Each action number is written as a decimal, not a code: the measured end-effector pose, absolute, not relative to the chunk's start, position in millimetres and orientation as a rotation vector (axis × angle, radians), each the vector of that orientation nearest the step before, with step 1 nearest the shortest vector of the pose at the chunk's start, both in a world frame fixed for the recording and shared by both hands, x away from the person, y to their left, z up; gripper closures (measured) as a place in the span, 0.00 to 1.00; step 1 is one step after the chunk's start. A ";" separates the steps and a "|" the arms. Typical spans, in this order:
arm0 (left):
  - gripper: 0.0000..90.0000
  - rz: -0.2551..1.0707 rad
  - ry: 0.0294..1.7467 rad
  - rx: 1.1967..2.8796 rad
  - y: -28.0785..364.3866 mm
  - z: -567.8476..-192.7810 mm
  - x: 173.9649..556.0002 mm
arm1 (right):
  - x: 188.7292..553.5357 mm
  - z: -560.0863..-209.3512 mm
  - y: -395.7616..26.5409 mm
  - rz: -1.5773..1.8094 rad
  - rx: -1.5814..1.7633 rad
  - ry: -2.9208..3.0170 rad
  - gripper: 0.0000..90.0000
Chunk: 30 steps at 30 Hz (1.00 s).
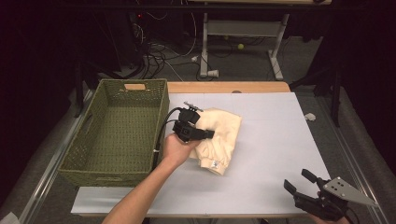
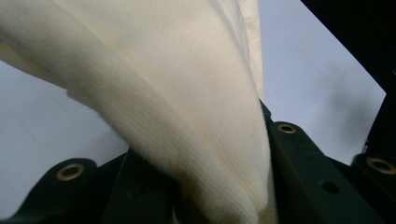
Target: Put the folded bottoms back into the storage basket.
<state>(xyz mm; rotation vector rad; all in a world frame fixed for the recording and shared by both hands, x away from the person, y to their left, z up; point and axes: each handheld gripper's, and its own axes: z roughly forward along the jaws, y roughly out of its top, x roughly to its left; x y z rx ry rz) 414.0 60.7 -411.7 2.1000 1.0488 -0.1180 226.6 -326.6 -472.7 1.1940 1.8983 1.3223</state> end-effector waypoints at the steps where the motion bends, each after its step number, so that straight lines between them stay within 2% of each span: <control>1: 0.76 -0.119 1.044 2.100 61.4 -410.9 413.7 | 226.6 -472.7 -326.6 1.322 1.194 1.899 0.27; 19: 0.76 -0.110 0.999 2.086 69.1 -398.3 400.8 | 226.0 -472.6 -327.5 1.319 1.201 1.886 0.27; 30: 0.76 -0.104 1.002 2.054 87.9 -390.1 393.9 | 226.4 -472.8 -327.7 1.322 1.206 1.887 0.27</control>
